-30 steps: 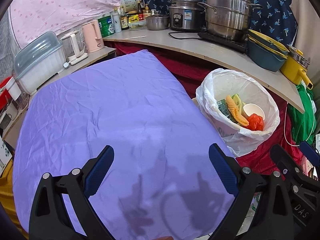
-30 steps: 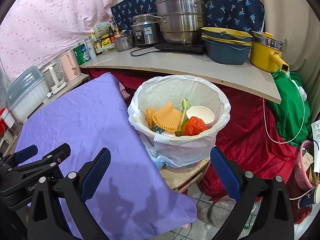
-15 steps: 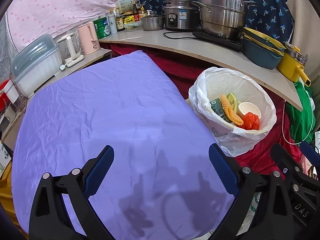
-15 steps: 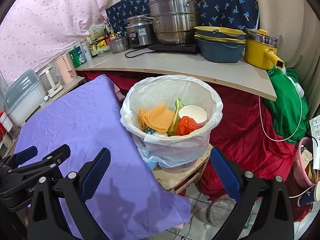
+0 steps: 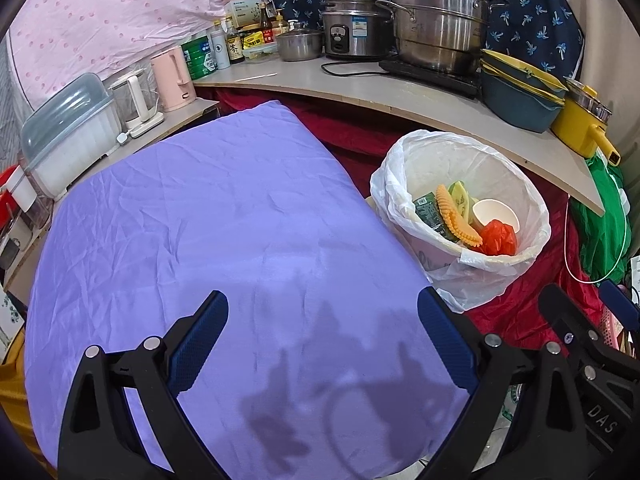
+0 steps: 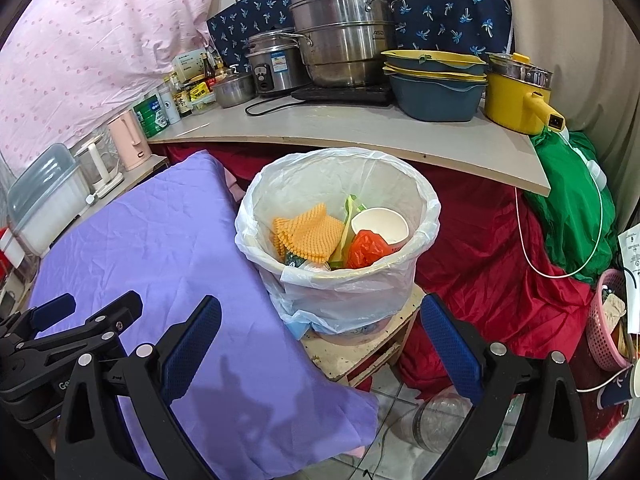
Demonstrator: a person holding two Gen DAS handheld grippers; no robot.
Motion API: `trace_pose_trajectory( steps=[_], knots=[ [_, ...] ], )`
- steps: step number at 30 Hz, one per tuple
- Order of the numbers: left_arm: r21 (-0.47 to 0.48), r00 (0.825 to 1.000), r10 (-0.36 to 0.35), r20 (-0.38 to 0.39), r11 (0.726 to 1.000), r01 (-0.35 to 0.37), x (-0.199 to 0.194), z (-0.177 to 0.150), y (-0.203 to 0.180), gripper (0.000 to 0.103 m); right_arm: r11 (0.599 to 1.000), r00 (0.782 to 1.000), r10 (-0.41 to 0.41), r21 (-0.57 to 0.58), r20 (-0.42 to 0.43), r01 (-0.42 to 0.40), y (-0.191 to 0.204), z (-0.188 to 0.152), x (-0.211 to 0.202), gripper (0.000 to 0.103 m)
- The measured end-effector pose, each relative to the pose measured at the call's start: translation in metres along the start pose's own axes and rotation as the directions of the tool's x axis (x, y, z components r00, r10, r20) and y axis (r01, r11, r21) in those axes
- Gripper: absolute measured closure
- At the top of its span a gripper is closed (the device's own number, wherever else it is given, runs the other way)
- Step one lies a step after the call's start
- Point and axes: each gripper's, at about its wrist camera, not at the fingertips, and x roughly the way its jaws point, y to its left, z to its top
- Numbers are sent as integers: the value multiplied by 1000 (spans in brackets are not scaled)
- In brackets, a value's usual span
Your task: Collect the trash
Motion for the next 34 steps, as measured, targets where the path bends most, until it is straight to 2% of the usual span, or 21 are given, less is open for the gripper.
trace_pose_trajectory(
  steps=[34],
  knots=[
    [-3,1000,-3,21,1000,3,0,5,3,12,1000,1000,-3,7,1,3,0,-3,0,7]
  ],
)
